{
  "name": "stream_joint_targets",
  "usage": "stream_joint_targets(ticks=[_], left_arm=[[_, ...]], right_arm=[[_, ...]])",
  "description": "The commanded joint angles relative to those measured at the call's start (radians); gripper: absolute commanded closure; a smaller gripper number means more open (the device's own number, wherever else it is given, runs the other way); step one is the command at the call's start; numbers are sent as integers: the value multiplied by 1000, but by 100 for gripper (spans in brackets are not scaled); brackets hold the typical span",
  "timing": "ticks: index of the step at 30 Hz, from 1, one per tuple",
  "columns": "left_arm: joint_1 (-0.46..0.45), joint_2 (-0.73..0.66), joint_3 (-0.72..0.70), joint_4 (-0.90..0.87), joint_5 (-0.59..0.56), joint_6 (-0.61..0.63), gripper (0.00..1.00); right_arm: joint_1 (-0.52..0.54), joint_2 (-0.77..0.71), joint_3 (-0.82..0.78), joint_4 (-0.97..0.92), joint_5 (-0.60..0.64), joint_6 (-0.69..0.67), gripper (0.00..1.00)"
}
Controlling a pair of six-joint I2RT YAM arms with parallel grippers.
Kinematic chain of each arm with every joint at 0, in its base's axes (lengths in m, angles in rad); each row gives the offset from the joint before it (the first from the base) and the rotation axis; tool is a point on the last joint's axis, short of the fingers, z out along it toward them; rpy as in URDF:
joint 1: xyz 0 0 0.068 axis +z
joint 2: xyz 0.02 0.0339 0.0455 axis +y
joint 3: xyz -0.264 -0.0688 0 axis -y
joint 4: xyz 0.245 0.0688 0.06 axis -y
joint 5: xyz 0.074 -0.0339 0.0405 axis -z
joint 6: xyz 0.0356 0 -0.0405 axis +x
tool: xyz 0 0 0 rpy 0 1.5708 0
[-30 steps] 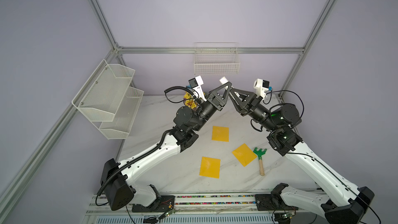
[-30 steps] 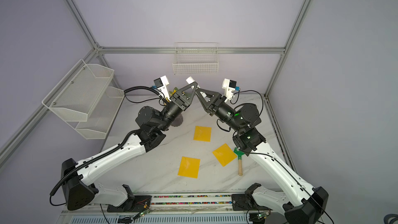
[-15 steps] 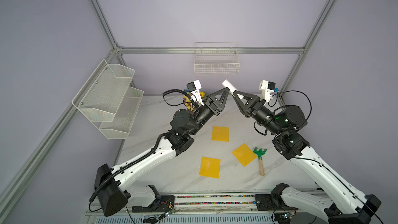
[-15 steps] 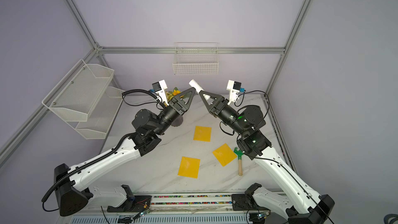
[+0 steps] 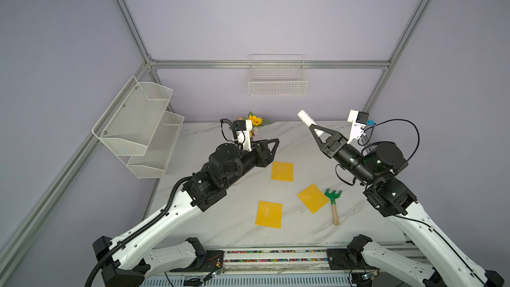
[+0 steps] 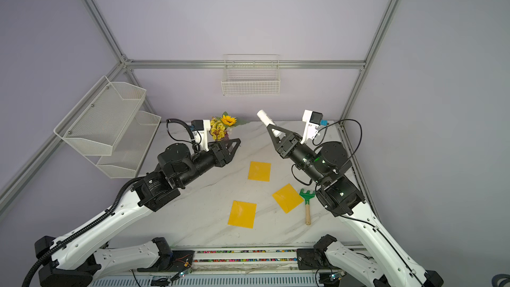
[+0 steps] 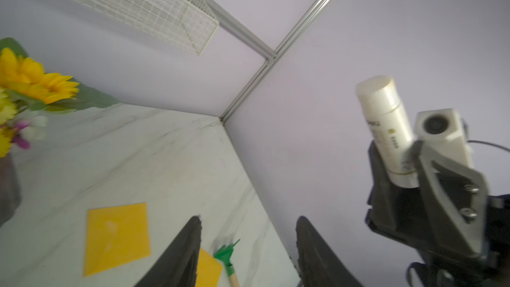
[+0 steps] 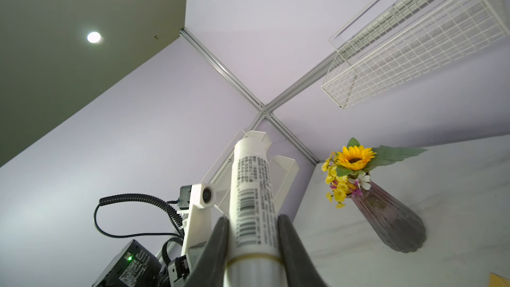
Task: Seal the envelope with a glue stick
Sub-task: Screw the glue stick, then pick up the lid from the center of the board.
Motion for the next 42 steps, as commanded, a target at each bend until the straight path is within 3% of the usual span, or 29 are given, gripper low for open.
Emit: stream_joint_targets(ticks=[1,4,12,17,26,29,35,42], left_arm=[[30,3,19,-337,-106,31,39],[73,6,-26,-445,-154,-17,34],[257,16,-178,-590,-199,-91,36],[402,81,-239,-652,-149,-56,34],[551,292,-224,-688,-166,23,32],[606,337,-245,-650,-125,52,34],[647,411,-238,-582,-49,120,44],[665,504,-217,-578,-83,168,51]], right_arm=[[6,-3,-12,-81,41,-73,100],[6,9,-18,-96,19,-83,100],[6,11,-41,-137,-4,-85,100],[6,-15,-39,-193,-19,-99,100],[6,-23,-59,-199,-29,-88,100],[7,-25,-57,-208,-31,-87,100],[6,-16,-55,-219,-52,-79,100],[6,-21,-49,-237,-52,-76,100]])
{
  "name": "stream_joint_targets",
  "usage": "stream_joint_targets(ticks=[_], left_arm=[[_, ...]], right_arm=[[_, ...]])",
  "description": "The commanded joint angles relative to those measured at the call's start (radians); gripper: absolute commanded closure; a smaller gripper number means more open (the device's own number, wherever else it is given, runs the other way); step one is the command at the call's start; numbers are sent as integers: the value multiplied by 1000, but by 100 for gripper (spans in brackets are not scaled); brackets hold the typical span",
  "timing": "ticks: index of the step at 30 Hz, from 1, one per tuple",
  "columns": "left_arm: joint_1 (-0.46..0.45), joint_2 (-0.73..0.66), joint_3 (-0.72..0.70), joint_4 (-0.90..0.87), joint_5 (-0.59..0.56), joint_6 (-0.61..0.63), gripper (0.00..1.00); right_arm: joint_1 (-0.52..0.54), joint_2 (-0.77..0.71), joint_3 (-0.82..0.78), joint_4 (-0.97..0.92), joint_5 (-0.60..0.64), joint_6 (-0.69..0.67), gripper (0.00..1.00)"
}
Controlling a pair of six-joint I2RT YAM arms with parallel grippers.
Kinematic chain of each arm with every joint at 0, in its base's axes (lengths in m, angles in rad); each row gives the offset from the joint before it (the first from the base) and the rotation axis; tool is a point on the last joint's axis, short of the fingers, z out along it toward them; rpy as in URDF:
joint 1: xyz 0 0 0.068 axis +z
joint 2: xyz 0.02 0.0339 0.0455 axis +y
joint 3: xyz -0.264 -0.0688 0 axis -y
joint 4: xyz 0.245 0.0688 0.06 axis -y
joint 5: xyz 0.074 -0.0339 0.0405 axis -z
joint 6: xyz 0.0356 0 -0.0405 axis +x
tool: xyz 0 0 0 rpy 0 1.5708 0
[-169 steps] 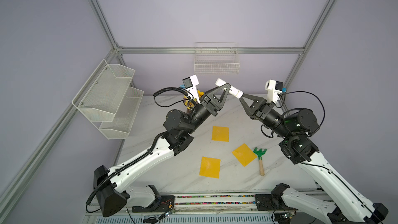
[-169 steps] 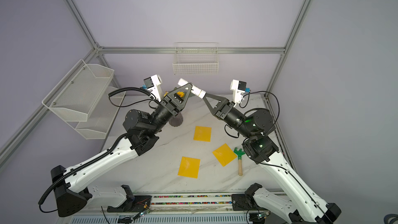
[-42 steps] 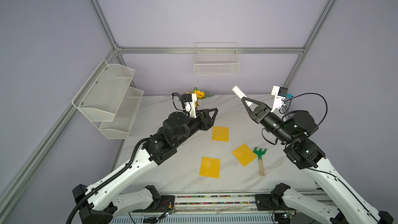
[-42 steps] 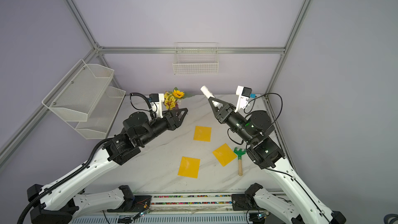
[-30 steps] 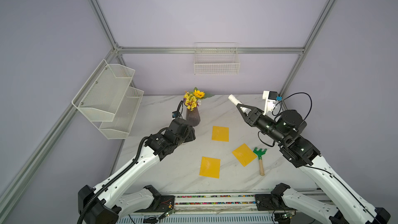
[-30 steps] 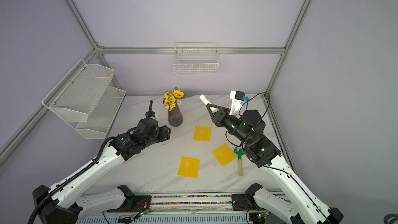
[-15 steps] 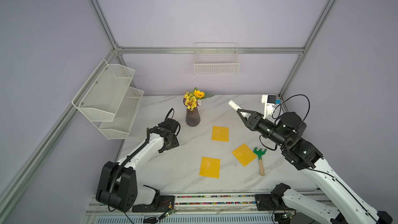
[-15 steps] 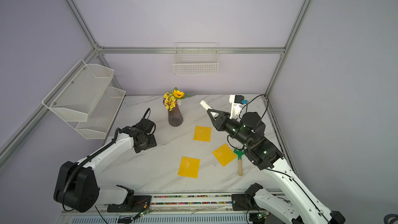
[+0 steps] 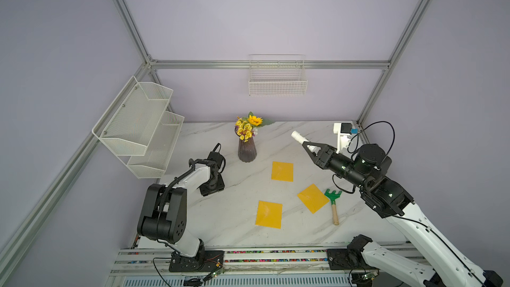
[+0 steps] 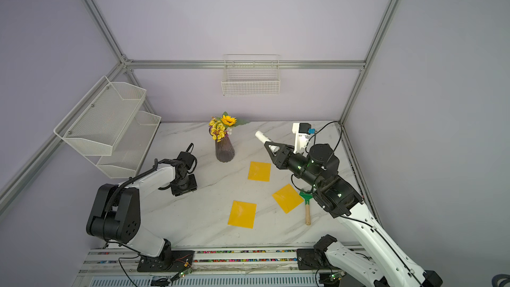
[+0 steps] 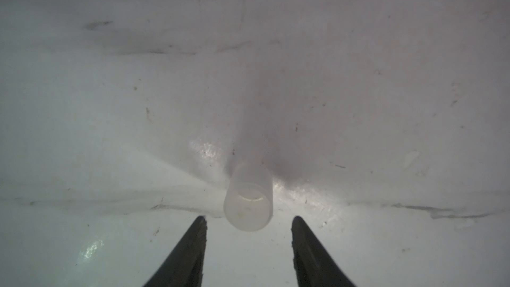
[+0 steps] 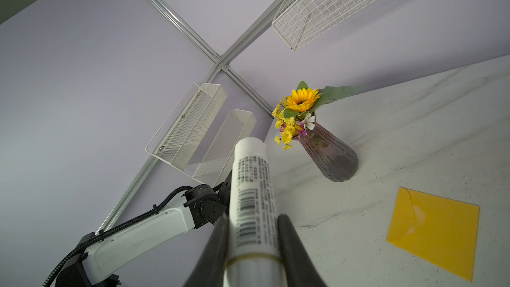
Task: Seal the envelope with a glue stick
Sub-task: Pick up the lid from the center of the board.
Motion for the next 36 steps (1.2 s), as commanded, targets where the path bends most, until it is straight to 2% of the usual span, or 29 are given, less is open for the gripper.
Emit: stream_joint_targets(ticks=[1,11,26,36], left_arm=[[13,27,33,9,-17,51,53],[16,71,50,34,-28,101,55],[20,58,48,37,-46,112,62],[20,46,34,54,-21,113,69]], right_arm=[[6,-8,-1,-18,-11,5,100],[6,1,3,-24,-29,28,100],[6,31,15,-21,-42,35,100],[6,32,14,-22,-40,38,100]])
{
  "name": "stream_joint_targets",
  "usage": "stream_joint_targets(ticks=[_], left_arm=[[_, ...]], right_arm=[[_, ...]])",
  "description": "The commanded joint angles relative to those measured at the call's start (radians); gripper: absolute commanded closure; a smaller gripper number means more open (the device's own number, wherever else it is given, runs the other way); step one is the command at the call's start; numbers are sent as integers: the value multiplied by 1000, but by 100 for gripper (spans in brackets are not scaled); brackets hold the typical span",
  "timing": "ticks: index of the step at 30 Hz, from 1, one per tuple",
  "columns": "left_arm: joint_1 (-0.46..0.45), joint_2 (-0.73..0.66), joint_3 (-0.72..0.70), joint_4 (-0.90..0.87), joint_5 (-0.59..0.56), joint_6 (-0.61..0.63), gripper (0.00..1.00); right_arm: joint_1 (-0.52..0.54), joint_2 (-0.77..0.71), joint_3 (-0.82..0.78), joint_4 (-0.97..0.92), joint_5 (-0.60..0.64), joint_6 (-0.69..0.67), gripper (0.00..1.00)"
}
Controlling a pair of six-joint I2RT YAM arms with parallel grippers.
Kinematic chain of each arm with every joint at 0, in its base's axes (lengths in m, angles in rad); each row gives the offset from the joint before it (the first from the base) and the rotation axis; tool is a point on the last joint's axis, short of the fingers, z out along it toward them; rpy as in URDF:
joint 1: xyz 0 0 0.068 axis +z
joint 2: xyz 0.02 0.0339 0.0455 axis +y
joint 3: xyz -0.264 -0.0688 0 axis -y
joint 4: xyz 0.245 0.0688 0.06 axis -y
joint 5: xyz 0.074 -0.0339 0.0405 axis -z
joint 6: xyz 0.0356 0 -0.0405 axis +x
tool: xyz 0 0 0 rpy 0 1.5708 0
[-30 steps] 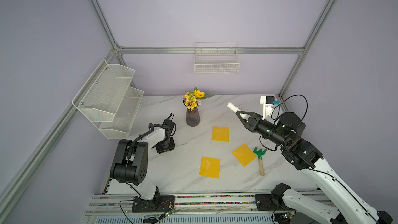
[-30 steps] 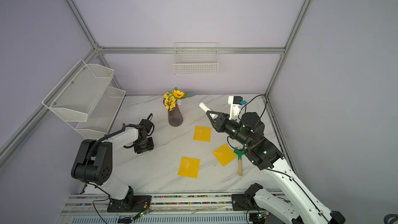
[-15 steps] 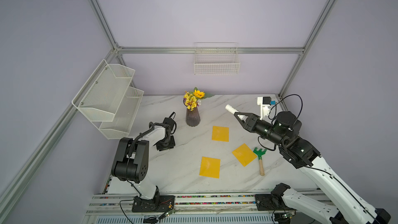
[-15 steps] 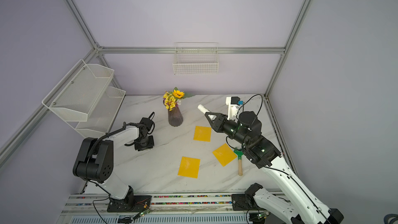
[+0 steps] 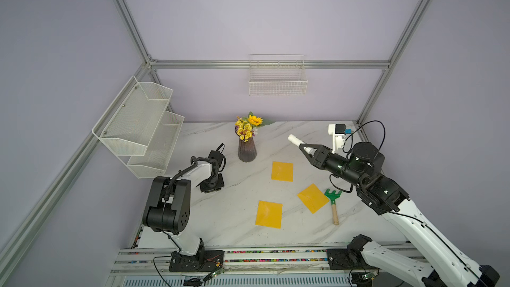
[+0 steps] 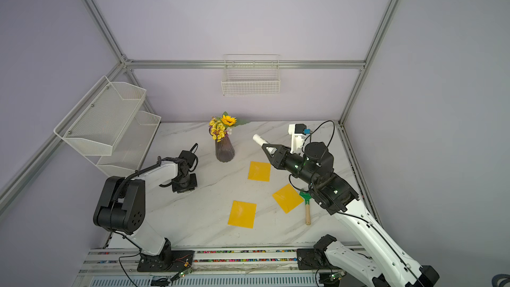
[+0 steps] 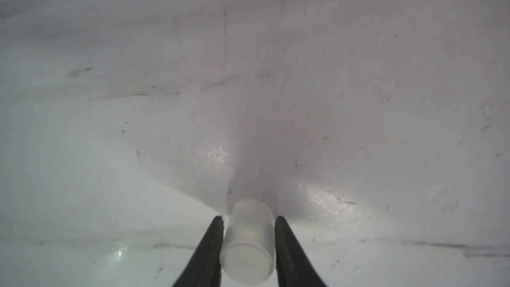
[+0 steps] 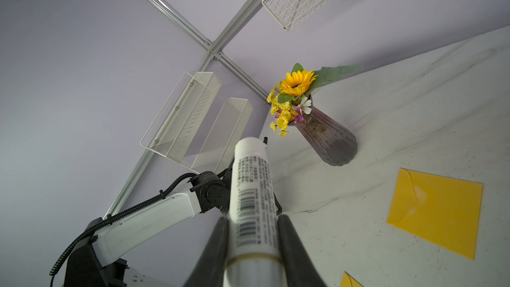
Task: Seal the envelope with a glue stick
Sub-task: Pick up the lid from the center of the board, then place the lid at the center of the board.
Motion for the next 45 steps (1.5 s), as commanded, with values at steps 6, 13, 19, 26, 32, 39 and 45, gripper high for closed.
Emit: stream_joint_targets(ticks=[6,13,19,26,32,39,45], left_arm=[[7,-67,7,7,14,23,80],[4,-237,11,30,198,65,80],[-1,-462,43,78,435,92,80],[-14,-657,24,281,677,44,78],[-34,-569,58,58,494,78,79],[-173,-395,-27,21,263,55,79],[-285,-192,-97,102,144,-2,77]], right_arm=[[6,-5,15,-1,-7,5,100],[6,-6,20,-20,1,-18,100],[6,0,39,-27,-9,-52,100],[6,9,64,-34,-50,-103,100],[6,3,57,-44,-35,-109,100],[6,10,57,-53,-31,-117,100],[6,17,55,-59,-31,-117,100]])
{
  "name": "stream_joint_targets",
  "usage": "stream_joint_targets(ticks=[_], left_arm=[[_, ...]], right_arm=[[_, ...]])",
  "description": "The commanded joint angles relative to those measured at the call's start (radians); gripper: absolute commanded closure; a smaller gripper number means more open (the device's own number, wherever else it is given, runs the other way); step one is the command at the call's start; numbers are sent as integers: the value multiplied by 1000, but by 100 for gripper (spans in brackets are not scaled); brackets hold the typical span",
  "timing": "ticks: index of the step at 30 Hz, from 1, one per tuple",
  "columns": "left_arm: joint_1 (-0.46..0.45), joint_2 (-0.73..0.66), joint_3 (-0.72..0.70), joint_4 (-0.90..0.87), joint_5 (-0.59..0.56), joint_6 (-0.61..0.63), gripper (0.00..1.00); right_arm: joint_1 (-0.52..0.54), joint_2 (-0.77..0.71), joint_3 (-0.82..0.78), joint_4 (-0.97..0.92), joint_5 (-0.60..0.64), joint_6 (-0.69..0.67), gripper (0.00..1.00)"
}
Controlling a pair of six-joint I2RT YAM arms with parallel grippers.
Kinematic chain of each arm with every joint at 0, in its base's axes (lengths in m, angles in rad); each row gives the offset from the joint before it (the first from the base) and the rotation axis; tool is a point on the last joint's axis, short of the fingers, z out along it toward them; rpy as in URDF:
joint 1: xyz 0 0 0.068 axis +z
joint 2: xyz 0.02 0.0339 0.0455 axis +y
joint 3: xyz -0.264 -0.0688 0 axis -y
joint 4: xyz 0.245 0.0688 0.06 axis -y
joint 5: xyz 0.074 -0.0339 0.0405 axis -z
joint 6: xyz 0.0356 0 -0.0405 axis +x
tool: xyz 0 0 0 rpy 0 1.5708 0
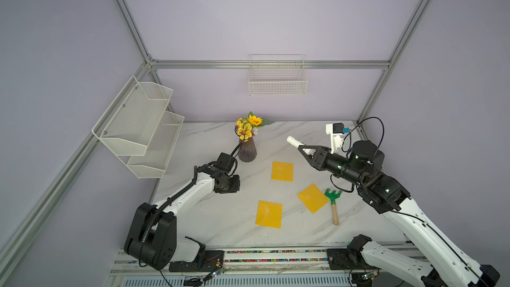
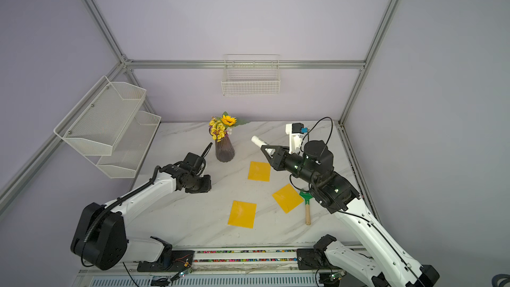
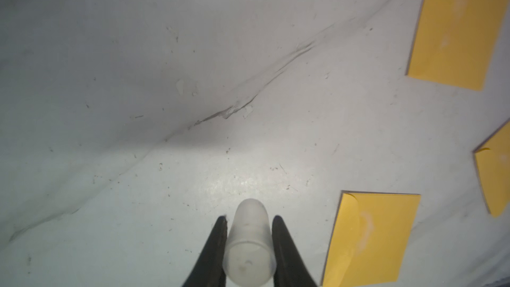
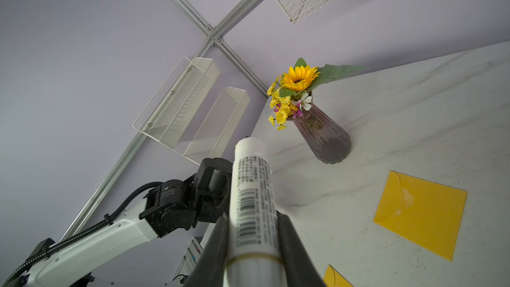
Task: Seal the envelope with a glue stick
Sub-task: Place the lid at the center of the board.
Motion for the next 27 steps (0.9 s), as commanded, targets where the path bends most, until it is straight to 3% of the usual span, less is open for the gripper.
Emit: stream_joint_targets(ticks=[1,9,15,27], left_arm=[[-49,68,-29,67,-102,-46,77],[-108,177,-22,103,-136,-71,69],[-110,154,-6,81,-142,-70,55],[-115,129,11,49,-133,-67,62]], right_arm=[[6,3,21,-8,-2,-21,100],[6,-2,17,-18,0,-22,100],[6,-5,23,-24,-2,-22,100],[6,-5,22,-27,-6,-19,100]])
